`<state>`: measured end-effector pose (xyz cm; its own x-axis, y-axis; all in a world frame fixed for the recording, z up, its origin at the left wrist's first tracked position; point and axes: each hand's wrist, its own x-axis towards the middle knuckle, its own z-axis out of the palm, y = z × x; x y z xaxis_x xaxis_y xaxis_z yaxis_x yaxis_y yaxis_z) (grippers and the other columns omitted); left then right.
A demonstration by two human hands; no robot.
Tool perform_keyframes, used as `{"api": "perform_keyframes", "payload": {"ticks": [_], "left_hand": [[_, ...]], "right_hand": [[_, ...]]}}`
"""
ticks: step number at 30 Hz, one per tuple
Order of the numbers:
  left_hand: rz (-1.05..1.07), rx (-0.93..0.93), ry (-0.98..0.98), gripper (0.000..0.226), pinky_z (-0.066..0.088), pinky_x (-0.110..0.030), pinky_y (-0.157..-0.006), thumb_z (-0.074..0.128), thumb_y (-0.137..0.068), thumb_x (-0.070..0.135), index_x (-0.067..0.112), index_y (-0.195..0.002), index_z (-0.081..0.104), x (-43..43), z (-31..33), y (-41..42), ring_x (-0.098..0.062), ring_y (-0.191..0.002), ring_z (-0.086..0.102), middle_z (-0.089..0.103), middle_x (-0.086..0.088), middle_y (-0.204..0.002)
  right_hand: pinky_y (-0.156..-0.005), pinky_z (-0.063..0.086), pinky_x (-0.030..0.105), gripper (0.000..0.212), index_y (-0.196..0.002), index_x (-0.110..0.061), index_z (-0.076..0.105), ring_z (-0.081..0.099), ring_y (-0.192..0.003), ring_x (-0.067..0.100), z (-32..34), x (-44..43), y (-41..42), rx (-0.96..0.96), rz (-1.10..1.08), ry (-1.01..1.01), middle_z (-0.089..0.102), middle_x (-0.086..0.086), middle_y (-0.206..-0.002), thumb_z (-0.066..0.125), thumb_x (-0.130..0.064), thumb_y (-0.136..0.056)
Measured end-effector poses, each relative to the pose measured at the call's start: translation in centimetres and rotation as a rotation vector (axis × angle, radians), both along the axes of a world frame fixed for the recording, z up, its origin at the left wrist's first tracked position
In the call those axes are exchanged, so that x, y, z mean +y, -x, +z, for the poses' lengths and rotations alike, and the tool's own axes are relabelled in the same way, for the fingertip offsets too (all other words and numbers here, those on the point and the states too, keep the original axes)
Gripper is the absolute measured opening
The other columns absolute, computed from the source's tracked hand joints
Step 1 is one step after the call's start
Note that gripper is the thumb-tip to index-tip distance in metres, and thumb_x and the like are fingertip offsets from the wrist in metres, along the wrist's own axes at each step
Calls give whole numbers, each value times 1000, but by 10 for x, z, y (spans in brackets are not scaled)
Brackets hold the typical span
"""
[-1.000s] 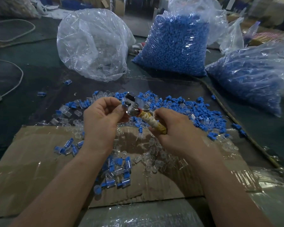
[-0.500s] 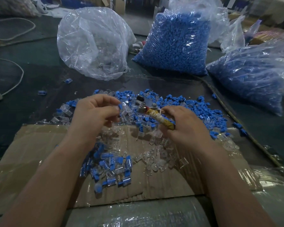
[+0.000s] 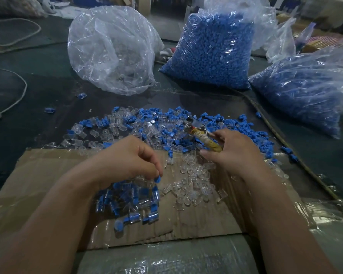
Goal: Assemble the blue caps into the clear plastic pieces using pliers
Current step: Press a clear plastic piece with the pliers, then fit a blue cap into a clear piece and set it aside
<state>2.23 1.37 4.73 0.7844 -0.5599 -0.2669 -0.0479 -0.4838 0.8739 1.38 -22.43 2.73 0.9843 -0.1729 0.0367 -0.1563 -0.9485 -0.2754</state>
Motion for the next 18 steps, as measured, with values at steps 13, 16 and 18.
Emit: {"api": "perform_keyframes", "payload": {"ticks": [13,16,18], "left_hand": [[441,-448,30,19,42,-7,-48,68,-78,18,29,-64,62,-10,-14,-5,3,-51,55,60,11,-54],[379,-591,-106,5,37,-9,-58,68,-80,19,24,-83,68,-19,-18,-1,6,-64,51,52,21,-67],[309,-610,-149,17,44,-16,-65,67,-81,27,19,-96,69,-25,-22,0,2,-72,53,53,18,-73]], "right_hand": [[-78,39,33,69,-119,-22,49,47,-97,16,-3,2,0,123,-62,-16,53,-1,-112,59,-68,-69],[-81,37,34,77,-125,-22,46,46,-105,18,-3,2,0,131,-61,-3,52,0,-119,57,-71,-67],[-85,37,35,81,-128,-21,44,44,-109,19,-3,3,1,148,-52,8,50,1,-122,54,-73,-67]]}}
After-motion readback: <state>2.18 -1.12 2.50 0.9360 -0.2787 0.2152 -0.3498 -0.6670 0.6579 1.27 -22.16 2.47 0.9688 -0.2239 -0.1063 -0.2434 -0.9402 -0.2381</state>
